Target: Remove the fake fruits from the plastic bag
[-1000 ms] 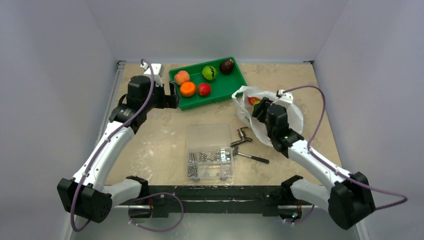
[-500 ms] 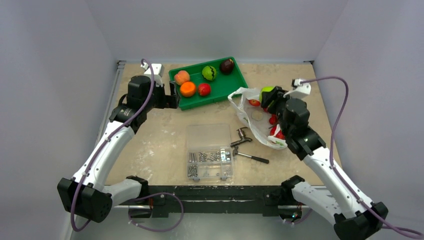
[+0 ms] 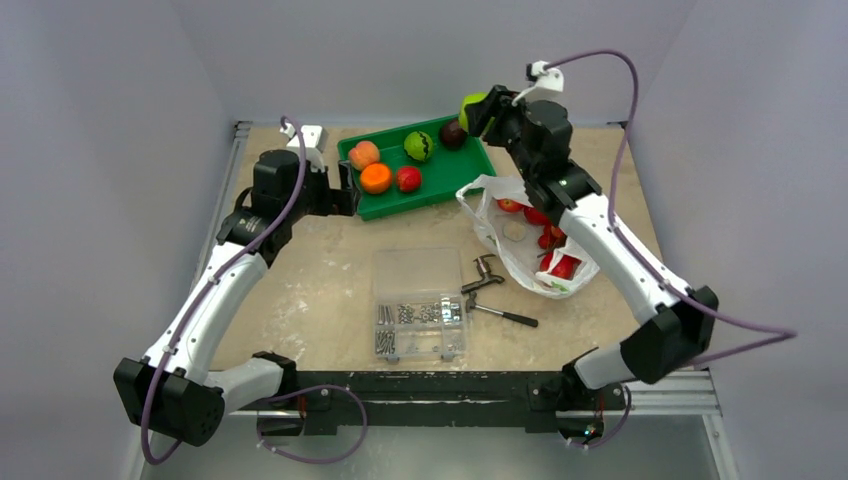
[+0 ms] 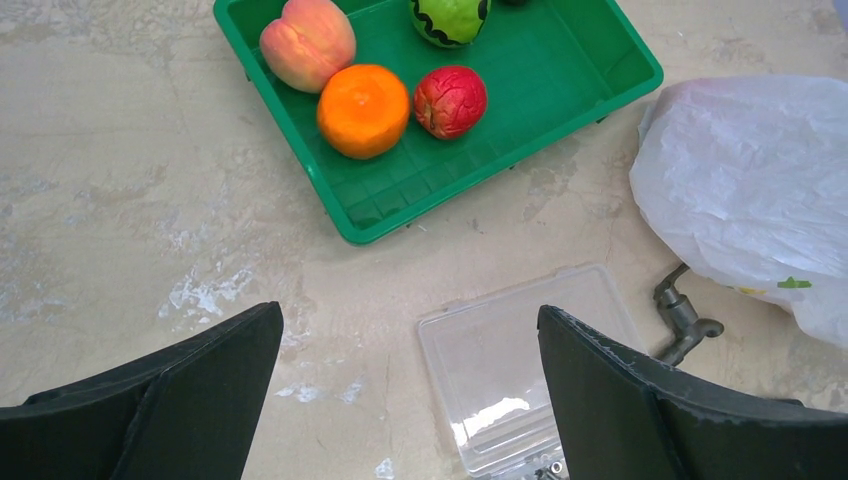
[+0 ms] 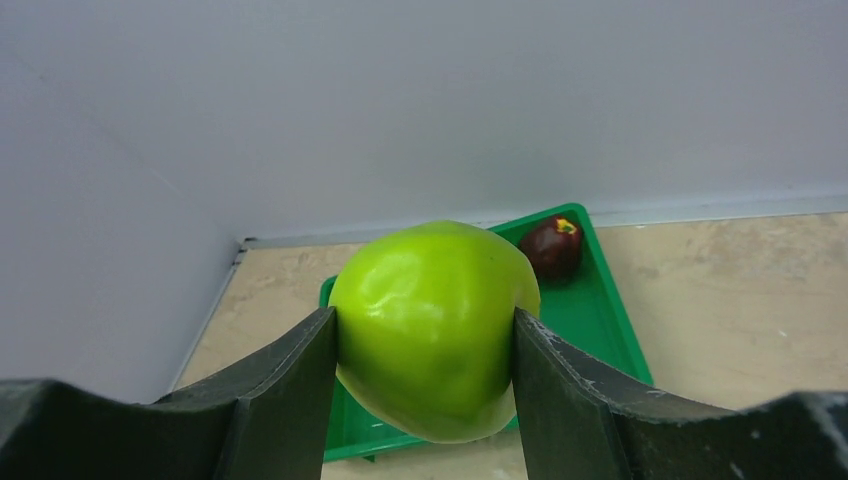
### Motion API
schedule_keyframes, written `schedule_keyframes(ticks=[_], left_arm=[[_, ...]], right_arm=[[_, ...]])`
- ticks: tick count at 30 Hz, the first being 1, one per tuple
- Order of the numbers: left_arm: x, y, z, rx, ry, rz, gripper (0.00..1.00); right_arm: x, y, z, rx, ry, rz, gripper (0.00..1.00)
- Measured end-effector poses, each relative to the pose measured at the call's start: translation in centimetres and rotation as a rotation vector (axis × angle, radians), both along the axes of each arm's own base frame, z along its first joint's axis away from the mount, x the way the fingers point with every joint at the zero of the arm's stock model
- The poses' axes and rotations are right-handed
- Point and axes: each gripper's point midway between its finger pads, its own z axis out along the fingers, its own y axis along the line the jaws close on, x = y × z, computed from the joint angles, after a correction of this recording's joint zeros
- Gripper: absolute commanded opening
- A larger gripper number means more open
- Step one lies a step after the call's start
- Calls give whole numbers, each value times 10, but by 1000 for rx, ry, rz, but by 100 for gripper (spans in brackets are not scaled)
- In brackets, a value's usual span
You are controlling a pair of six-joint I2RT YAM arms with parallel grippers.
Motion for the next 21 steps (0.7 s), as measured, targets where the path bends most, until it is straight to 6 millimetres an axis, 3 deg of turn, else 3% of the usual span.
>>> schedule_keyframes(ticks=[4, 9, 16, 21], left_arm=[[0, 0, 2, -5, -3, -4, 100], [0, -1, 2, -7, -2, -8, 100], [-1, -3, 2, -11, 1, -17, 100], [-1, -3, 1, -13, 2, -19, 100]], right_arm=[[37, 39, -26, -39, 46, 39, 2], [86, 73, -79, -168, 148, 49, 3], [130, 80, -163, -404, 316, 20, 6], [134, 65, -222, -582, 429, -3, 12]])
